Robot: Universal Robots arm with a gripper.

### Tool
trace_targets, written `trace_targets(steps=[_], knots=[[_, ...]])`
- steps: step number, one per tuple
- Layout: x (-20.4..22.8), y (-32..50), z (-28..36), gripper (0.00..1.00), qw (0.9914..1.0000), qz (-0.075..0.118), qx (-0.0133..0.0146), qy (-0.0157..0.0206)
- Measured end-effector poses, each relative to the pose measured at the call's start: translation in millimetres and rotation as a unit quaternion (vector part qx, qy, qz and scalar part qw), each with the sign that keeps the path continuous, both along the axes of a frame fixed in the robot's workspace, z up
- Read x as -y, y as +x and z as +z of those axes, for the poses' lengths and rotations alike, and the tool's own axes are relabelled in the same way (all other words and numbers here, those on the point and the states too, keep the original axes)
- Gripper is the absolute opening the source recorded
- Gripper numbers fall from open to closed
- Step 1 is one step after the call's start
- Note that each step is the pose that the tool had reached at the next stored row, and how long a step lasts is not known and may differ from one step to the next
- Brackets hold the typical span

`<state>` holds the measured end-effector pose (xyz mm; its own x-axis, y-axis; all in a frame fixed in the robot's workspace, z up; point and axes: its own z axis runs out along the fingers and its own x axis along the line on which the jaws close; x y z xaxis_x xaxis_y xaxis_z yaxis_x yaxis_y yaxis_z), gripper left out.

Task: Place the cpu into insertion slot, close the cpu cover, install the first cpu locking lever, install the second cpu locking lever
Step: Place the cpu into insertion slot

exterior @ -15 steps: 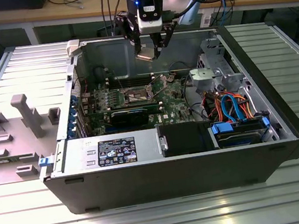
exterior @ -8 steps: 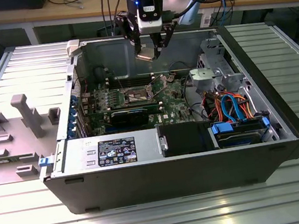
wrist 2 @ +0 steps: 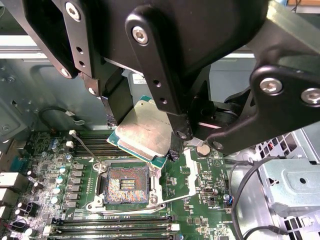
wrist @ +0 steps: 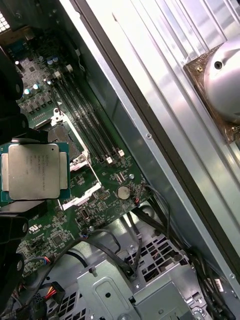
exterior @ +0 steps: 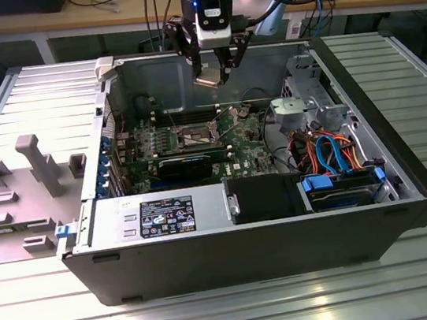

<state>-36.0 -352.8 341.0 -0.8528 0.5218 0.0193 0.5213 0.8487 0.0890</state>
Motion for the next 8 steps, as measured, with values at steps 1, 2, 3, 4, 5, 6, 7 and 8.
trace_targets(steps=[1, 2, 3, 4, 5, 6, 7, 8], knots=[[0.0, 0.0, 0.0, 0.54, 1.0, 0.0, 0.0, 0.0], [0.0, 0.0, 0.0, 0.54, 1.0, -0.001, 0.0, 0.0], [0.0, 0.0, 0.0, 0.54, 1.0, -0.001, 0.0, 0.0], [0.0, 0.0, 0.0, 0.54, 1.0, -0.001, 0.0, 0.0], [0.0, 0.0, -0.1, 0.54, 1.0, -0.002, 0.0, 0.0], [0.0, 0.0, -0.1, 0.54, 1.0, -0.002, 0.0, 0.0], [0.0, 0.0, -0.1, 0.54, 1.0, -0.002, 0.0, 0.0], [0.0, 0.0, -0.1, 0.54, 1.0, -0.002, 0.0, 0.0]])
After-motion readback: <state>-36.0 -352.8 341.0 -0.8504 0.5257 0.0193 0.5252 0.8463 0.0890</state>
